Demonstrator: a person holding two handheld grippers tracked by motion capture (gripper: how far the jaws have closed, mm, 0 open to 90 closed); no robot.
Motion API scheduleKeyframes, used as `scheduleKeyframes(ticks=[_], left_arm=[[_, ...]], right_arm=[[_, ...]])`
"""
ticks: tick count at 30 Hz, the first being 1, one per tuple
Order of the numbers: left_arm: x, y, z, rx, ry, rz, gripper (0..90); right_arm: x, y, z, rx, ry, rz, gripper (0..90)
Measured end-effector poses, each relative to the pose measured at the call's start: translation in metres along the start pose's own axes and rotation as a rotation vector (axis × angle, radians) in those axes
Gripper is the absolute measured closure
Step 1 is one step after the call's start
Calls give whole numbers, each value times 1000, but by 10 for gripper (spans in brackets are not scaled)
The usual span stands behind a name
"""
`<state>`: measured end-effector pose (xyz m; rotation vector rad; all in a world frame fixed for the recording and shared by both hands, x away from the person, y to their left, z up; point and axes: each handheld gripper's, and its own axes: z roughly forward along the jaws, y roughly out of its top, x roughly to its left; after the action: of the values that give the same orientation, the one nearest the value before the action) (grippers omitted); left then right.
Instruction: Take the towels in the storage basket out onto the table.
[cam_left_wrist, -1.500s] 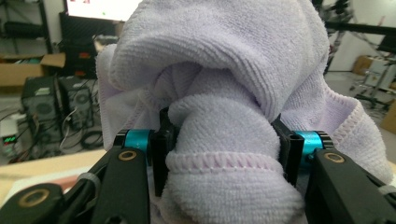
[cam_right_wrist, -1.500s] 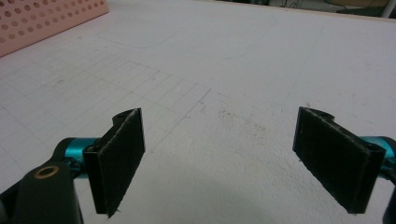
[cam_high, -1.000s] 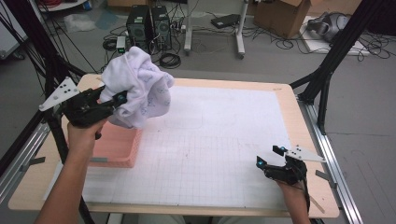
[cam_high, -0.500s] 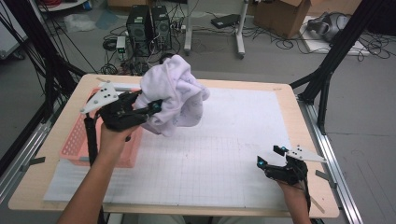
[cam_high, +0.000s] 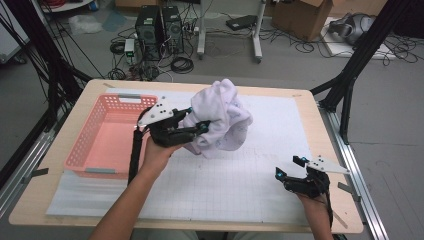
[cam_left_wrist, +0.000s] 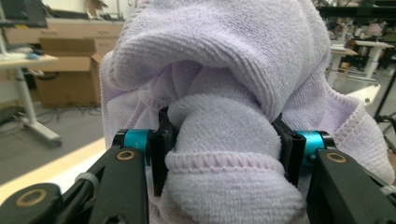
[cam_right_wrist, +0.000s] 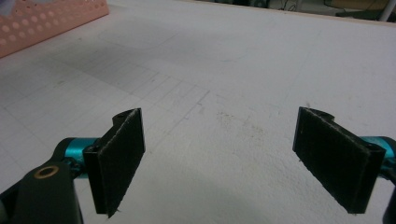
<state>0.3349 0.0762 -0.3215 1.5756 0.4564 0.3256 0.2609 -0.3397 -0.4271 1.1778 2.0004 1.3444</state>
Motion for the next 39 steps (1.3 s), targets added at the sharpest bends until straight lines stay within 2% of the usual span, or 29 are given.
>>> scheduleKeyframes(ticks=[2,4,8,9,14,17,20,24,25,28,30,31,33,34,35,36,38,39], left_arm=[[-2,-3,4,4,-8,-6,523],[-6,-10,16,22,-27,-13,524],[-8,-17,28,42,-35,-22,524],[-8,-23,36,63,-35,-28,524],[-6,-41,55,124,-30,-59,520],[-5,-51,68,180,-14,-58,516],[-3,-62,79,233,19,-55,511],[1,-70,86,252,36,-86,501],[4,-75,90,270,51,-103,495],[7,-80,93,300,83,-138,430],[7,-82,93,293,96,-149,399],[7,-84,89,258,131,-170,313],[8,-82,83,214,142,-191,235],[8,-81,79,188,152,-196,216],[8,-81,79,188,152,-196,194],[8,-76,71,168,187,-183,172],[8,-74,67,156,191,-181,170],[8,-71,59,146,188,-182,170]], right_arm=[[0,0,0,0,0,0,156],[-1,0,0,-1,0,1,156],[-1,0,0,0,0,3,156],[-1,0,0,1,1,5,156],[-1,0,-1,-1,0,7,156],[-2,-1,0,-1,1,10,156],[-2,-1,-1,-2,1,9,156],[-3,-1,-1,-4,0,8,156],[-3,-1,-1,-2,1,13,156],[-3,-1,-1,3,3,12,156],[-3,-1,0,4,5,11,156],[-3,-2,0,4,4,4,156],[-3,-2,0,3,5,4,156],[-3,-2,0,6,4,10,156],[-3,-2,0,4,2,10,156],[-3,-2,0,6,3,13,156],[-3,-2,0,5,2,12,156],[-2,-1,0,5,4,5,156]])
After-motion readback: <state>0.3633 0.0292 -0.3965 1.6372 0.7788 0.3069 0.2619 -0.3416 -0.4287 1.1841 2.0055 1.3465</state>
